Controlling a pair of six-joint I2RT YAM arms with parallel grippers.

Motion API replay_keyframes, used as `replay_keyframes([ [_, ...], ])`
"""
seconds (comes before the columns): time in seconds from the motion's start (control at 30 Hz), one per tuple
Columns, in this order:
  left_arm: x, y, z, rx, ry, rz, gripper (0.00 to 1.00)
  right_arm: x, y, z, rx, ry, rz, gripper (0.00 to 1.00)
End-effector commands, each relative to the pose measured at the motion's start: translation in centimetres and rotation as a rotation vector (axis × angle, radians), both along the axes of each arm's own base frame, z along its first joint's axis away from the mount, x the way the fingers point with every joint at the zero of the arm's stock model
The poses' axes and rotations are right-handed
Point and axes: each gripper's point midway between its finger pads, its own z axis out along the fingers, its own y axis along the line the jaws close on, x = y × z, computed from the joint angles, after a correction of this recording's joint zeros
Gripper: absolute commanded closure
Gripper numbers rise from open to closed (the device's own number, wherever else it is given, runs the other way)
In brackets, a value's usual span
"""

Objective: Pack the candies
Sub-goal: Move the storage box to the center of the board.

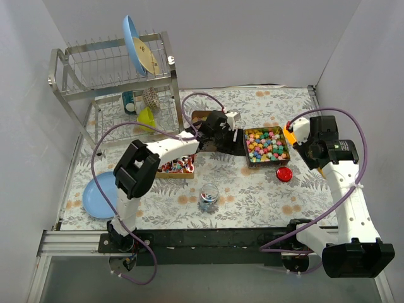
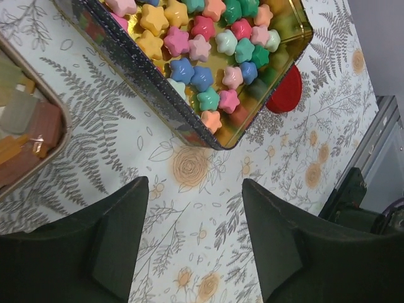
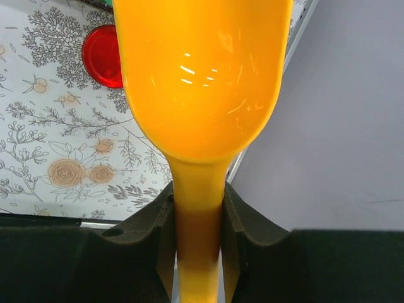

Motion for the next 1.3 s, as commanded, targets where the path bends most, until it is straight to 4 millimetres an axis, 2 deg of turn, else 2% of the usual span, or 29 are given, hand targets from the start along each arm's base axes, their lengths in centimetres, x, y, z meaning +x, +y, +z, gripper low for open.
replay_keyframes([
  [0.0,1.4,-2.2,1.2,-0.048,0.023,0.12,0.37,-0.4,0.1,-0.2,0.018,-0.022,-0.012,0.99],
  [0.17,2.2,-3.6,-0.4,-0.024,0.031,0.17,0.34,-0.7,0.0,-0.9,0.014,-0.011,-0.008,0.99],
  [0.3,2.0,-5.5,-1.1,-0.032,0.023,0.154,0.34,-0.7,0.1,-1.3,0.017,-0.003,-0.003,0.99],
  [0.43,2.3,-5.9,-2.3,0.007,0.011,0.184,0.35,-0.7,0.1,-1.6,0.013,0.004,0.0,0.99],
  [0.6,1.8,-3.9,-4.5,0.114,0.018,0.198,0.49,-0.4,0.1,-1.9,0.009,0.002,0.01,0.99],
  [0.73,0.8,-2.3,-5.0,0.136,0.059,0.174,0.53,0.0,0.2,-1.7,0.012,-0.005,0.016,0.99],
  [0.9,-0.7,-0.4,-4.6,0.163,0.047,0.113,0.56,0.4,0.2,-1.4,0.011,-0.012,0.02,0.99],
  [1.03,-1.6,1.8,-3.7,0.194,0.01,0.085,0.56,0.7,0.3,-1.3,0.015,-0.016,0.023,0.99],
  [1.23,-1.4,5.8,-3.8,0.291,-0.017,0.016,0.59,0.6,0.5,-1.3,0.026,-0.014,0.034,0.99],
  [1.27,-1.2,7.0,-3.8,0.315,-0.005,0.016,0.59,0.7,0.6,-1.3,0.029,-0.014,0.037,0.99],
])
